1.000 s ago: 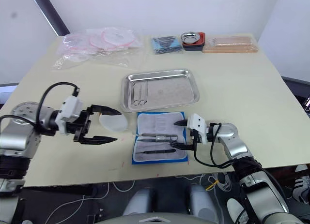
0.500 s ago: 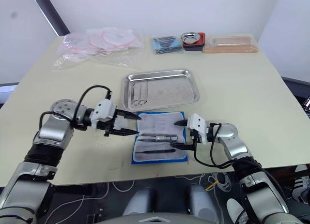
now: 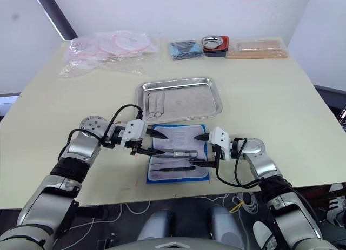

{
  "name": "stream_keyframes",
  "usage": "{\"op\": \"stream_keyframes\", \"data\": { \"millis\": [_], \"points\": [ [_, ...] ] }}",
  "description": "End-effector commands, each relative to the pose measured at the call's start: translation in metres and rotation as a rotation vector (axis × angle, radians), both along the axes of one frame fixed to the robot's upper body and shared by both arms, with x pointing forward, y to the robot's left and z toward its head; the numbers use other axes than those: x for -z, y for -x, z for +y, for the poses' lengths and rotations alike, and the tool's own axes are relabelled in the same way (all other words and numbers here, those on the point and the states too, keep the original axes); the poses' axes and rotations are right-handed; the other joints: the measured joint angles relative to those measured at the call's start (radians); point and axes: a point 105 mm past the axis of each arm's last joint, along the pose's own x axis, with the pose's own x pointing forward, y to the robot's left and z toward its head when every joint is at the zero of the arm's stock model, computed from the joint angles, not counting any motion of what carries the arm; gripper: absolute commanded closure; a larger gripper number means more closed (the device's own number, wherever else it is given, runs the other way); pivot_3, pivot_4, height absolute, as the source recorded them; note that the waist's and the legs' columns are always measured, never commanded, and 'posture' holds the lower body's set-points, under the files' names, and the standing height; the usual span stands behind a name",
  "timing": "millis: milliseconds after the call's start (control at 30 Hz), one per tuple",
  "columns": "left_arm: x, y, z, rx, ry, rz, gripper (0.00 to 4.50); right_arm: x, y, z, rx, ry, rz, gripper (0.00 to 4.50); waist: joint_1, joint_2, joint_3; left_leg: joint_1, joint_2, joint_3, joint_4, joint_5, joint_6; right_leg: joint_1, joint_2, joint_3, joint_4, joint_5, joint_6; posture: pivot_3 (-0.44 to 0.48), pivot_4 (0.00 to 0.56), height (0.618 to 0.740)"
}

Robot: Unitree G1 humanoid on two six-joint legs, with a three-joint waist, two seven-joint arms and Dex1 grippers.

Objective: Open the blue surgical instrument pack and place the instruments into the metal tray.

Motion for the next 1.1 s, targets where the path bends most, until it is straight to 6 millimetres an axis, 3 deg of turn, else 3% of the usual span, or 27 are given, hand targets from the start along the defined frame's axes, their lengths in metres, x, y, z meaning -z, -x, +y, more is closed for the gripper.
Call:
{"op": "stream_keyframes", "data": {
  "millis": [33,300,400,467,533,767,1100],
  "points": [
    [0.003,-0.002,-0.001,0.016,-0.010,-0.005,1.92,0.066,0.020,-0.026,0.080,0.202,0.201,0.00,0.000,0.000,0.000,0.000,0.000,0.000,0.000,0.000,0.000,0.000,0.000,0.000,0.000,0.000,0.000,0.000,0.150,0.740],
    [0.013,0.004,-0.002,0.026,0.010,0.054,1.92,0.066,0.021,-0.024,0.076,0.200,0.200,0.00,0.000,0.001,-0.002,0.000,0.000,0.001,0.000,0.000,0.000,0.000,0.000,0.000,0.001,0.000,0.000,0.000,0.150,0.740],
    [0.014,0.003,-0.001,0.014,0.019,0.057,2.81,0.066,0.022,-0.024,0.073,0.202,0.202,0.00,0.000,0.001,-0.002,0.001,-0.001,0.001,0.000,0.000,0.000,0.000,0.000,0.000,0.002,0.000,0.000,0.000,0.150,0.740],
    [0.014,0.003,-0.001,0.012,0.019,0.059,3.78,0.066,0.022,-0.023,0.072,0.202,0.202,0.00,0.000,0.001,-0.002,0.001,-0.001,0.001,0.001,0.000,0.000,0.000,0.000,0.000,0.002,0.000,0.000,0.000,0.150,0.740],
    [0.015,0.003,-0.001,0.010,0.021,0.061,4.28,0.066,0.022,-0.024,0.073,0.202,0.203,0.00,0.001,0.002,-0.002,0.001,-0.001,0.001,0.001,0.000,0.000,0.000,0.000,0.000,0.003,0.000,0.000,0.000,0.150,0.740],
    [0.004,0.003,-0.006,-0.034,0.113,0.133,4.28,0.065,0.021,-0.020,0.068,0.189,0.200,0.00,0.000,0.003,-0.001,0.001,-0.001,0.000,0.005,0.000,0.000,0.000,0.000,0.000,0.007,0.000,0.000,0.000,0.150,0.740],
    [-0.017,0.003,0.002,-0.035,0.023,0.089,4.28,0.066,0.022,-0.021,0.054,0.203,0.209,0.00,-0.003,0.004,0.000,0.000,0.000,-0.001,0.006,0.000,0.000,0.000,0.001,0.000,0.008,0.000,0.000,0.000,0.150,0.740]
  ]
}}
